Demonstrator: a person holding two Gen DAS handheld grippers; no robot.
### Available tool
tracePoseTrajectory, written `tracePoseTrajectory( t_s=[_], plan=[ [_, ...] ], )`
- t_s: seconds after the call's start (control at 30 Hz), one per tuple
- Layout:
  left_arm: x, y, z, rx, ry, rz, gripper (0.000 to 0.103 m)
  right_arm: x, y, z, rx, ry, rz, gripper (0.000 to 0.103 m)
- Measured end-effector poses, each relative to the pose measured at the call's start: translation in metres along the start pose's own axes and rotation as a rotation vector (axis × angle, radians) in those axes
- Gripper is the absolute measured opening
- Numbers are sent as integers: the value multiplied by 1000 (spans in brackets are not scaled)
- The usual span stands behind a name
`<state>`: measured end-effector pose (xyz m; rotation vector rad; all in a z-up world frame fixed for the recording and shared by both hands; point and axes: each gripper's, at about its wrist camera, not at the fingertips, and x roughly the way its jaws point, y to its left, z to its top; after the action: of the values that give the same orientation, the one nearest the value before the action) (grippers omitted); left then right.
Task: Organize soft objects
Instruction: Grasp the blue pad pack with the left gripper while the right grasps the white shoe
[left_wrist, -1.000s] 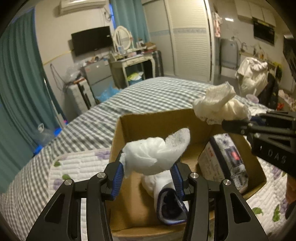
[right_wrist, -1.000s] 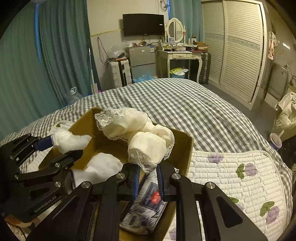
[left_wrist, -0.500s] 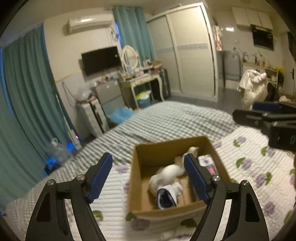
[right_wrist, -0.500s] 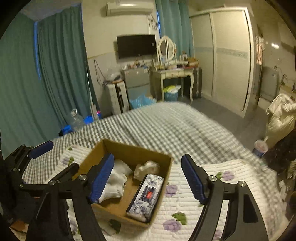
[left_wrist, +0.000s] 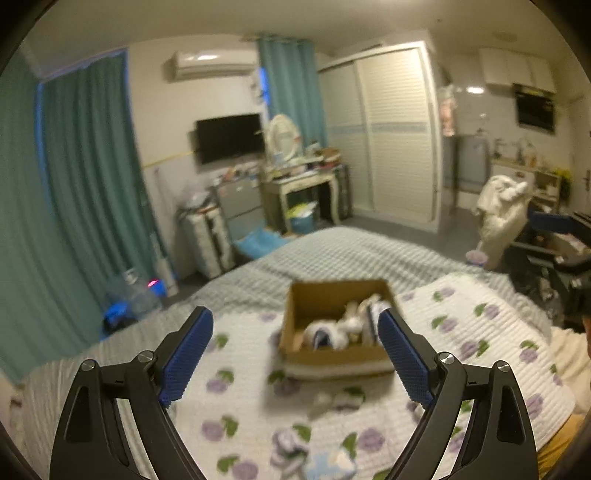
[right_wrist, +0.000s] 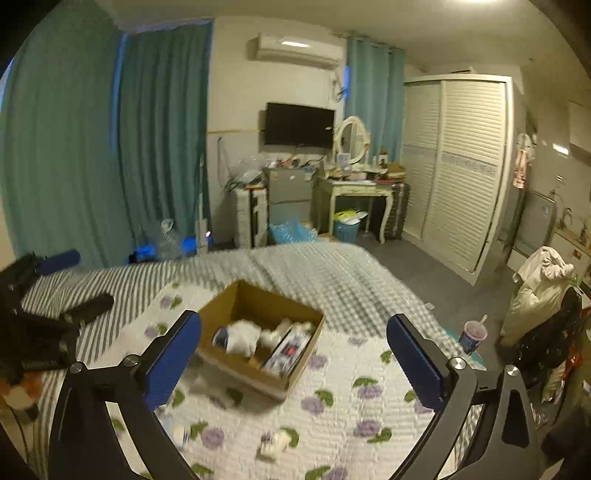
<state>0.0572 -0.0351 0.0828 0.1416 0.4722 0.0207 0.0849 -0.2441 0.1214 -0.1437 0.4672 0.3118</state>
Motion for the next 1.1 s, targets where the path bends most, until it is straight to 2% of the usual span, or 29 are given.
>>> tracePoseTrajectory(
  t_s=[0.13,0.27,0.33,0.47,0.63,0.83,0.93,1.0,1.03,1.1],
  plan=[
    [7,-11,-42,-1,54,69,92,17,16,-45,-45,67,54,101],
    [31,-24,-87,-69,146,72,92,59,26,-92,-73,149,123,101],
    [47,-31,-107,-100,185,98,92,89,29,-114,-75,214,155,101],
    [80,-44,-147,-148,281,117,92,139,27,-154,-75,294,177,101],
    [115,-56,-191,-205,394,134,91,174,16,-195,-55,376,211,100],
    [134,-59,-224,-234,466,133,90,198,10,-224,-58,493,245,84],
    [139,-59,-232,-250,480,118,90,202,12,-228,-66,515,233,66],
    [140,-58,-235,-273,477,98,90,205,11,-230,-62,523,233,48],
    [140,-56,-236,-286,475,85,89,207,10,-231,-59,527,228,47],
    [139,-54,-237,-306,475,49,76,207,8,-231,-50,530,231,42]
  ],
)
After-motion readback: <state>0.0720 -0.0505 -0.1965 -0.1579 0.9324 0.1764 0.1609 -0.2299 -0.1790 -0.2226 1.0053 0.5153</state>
